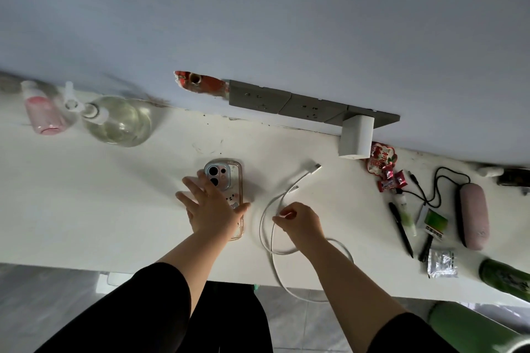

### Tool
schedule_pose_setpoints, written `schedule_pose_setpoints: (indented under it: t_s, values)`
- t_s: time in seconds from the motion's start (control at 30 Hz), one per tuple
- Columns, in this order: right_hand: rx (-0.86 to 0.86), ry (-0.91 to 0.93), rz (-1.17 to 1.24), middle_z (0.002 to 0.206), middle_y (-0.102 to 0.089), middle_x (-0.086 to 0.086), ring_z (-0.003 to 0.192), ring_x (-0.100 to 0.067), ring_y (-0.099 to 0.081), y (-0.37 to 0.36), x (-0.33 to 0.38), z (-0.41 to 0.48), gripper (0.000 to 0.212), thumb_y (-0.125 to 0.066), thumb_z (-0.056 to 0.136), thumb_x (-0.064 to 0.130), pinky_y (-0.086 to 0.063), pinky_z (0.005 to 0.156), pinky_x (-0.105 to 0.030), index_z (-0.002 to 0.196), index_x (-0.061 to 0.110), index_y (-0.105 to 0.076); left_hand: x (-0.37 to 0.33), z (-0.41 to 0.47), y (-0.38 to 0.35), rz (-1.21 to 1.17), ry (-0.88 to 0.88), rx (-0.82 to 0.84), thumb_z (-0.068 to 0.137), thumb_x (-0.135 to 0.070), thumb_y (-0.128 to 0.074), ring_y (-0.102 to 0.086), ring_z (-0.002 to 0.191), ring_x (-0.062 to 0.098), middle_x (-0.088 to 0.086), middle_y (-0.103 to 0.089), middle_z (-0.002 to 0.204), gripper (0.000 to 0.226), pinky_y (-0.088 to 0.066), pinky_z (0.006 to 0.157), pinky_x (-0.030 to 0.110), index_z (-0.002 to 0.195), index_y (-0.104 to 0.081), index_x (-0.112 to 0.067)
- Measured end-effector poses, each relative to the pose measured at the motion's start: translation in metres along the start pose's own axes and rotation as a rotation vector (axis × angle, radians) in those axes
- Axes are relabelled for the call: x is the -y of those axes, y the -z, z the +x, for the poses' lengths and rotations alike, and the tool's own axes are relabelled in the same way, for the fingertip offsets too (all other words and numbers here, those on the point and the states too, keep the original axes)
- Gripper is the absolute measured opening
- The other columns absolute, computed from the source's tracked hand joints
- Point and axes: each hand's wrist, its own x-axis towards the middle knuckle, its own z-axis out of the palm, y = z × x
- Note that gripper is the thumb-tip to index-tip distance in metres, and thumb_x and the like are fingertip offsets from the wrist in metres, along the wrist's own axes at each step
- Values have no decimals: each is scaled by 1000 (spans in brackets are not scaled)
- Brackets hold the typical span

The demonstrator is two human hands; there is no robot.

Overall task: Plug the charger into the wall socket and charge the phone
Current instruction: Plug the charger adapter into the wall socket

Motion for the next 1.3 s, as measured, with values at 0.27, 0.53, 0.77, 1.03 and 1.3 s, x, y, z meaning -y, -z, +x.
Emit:
schedule_pose_setpoints:
  t_s: [0.27, 0.53, 0.77, 1.03, 1.3]
  values:
    - [-312, -121, 284, 61, -53, 6, 59, -18, -50, 18, 27, 37, 28, -74, 76, 37, -35, 51, -27, 73, 17, -55, -2, 3, -9, 8, 27, -37, 67, -69, -66, 12, 143, 48, 19, 19, 158, 132, -12, 119, 47, 149, 20, -9]
    - [-273, -107, 447, 64, -60, 5, 57, -15, -52, 17, 29, 24, 5, -66, 80, 15, -36, 49, -24, 85, 12, -66, -3, 5, -12, 5, 34, -45, 67, -62, -71, 14, 143, 48, 20, 19, 158, 132, -7, 119, 47, 149, 19, -9]
    - [12, -12, 947, 61, -62, -3, 58, -16, -62, 43, 23, -36, 19, -51, 95, 5, -60, 68, -36, 105, 16, -62, 2, 4, -7, 30, -5, -3, 68, -61, -72, 13, 142, 50, 22, 19, 157, 133, -6, 120, 50, 148, 20, -8]
    - [-170, 68, 965, 58, -43, 1, 46, -10, -35, 76, 20, -66, 23, -50, 98, 29, -30, 45, -22, 96, 24, -72, 7, 7, -4, 168, -70, 3, 68, -68, -66, 13, 144, 47, 32, 14, 154, 135, 4, 118, 53, 147, 19, 1]
    - [-170, 103, 963, 56, -45, 2, 44, -11, -34, 85, 22, -64, 23, -52, 96, 26, -28, 45, -24, 90, 23, -74, 7, 8, -6, 127, -46, -4, 64, -67, -70, 12, 144, 47, 30, 14, 155, 137, 2, 118, 51, 148, 17, -4]
